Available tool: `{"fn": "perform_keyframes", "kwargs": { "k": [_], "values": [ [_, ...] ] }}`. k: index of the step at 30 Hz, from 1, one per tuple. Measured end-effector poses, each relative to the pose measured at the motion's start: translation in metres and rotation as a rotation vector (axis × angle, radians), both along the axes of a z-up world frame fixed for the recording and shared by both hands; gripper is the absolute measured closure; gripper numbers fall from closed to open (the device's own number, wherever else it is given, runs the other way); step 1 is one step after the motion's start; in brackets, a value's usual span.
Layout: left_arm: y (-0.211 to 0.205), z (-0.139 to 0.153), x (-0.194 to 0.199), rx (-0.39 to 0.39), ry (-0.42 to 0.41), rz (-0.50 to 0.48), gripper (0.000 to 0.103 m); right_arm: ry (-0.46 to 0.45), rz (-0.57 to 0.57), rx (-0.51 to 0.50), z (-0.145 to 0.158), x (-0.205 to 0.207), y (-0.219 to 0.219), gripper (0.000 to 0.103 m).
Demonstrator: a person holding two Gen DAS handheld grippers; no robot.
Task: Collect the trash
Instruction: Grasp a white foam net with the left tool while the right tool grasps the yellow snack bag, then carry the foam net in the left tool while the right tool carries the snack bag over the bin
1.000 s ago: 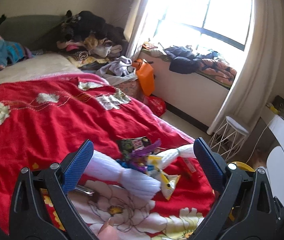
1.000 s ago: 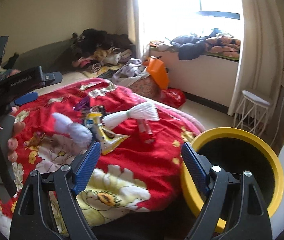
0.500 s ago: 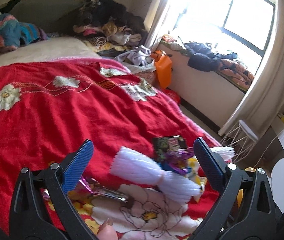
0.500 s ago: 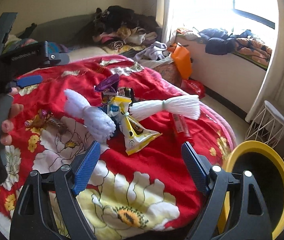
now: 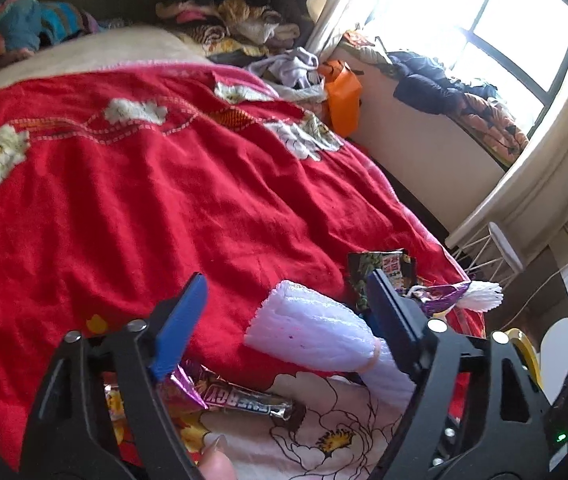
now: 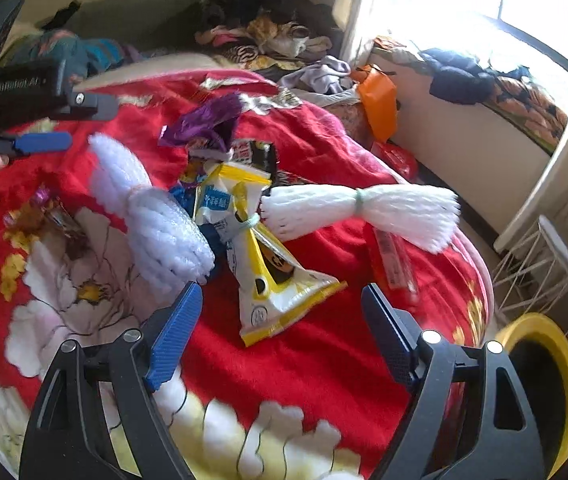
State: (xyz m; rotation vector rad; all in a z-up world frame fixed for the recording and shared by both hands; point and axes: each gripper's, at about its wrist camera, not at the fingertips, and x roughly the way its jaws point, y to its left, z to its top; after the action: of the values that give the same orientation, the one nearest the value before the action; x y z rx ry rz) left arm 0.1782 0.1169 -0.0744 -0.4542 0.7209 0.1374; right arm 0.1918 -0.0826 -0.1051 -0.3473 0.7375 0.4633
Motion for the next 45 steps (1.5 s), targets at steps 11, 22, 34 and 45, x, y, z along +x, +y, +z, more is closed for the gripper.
{"fn": "perform_keyframes", "kwargs": {
  "k": [11, 22, 34, 45],
  "values": [
    [-0.007, -0.019, 0.007, -0.05, 0.055, -0.076, 0.077, 0.081, -0.012, 0.079, -0.016, 0.004, -0.011, 0.074],
    [-0.027, 0.018, -0.016, -0.001, -0.034, -0.135, 0.086, 0.071, -0.1, 0.208, 0.005, -0.032, -0.049, 0.075],
    [-0.056, 0.069, -0.04, 0.093, -0.14, -0.204, 0.089, 0.025, -0.1, 0.271, 0.033, -0.063, -0.068, 0.075],
    [-0.076, 0.089, -0.051, 0.125, -0.192, -0.224, 0.09, -0.024, -0.113, 0.293, 0.057, -0.084, -0.08, 0.076]
  ]
}}
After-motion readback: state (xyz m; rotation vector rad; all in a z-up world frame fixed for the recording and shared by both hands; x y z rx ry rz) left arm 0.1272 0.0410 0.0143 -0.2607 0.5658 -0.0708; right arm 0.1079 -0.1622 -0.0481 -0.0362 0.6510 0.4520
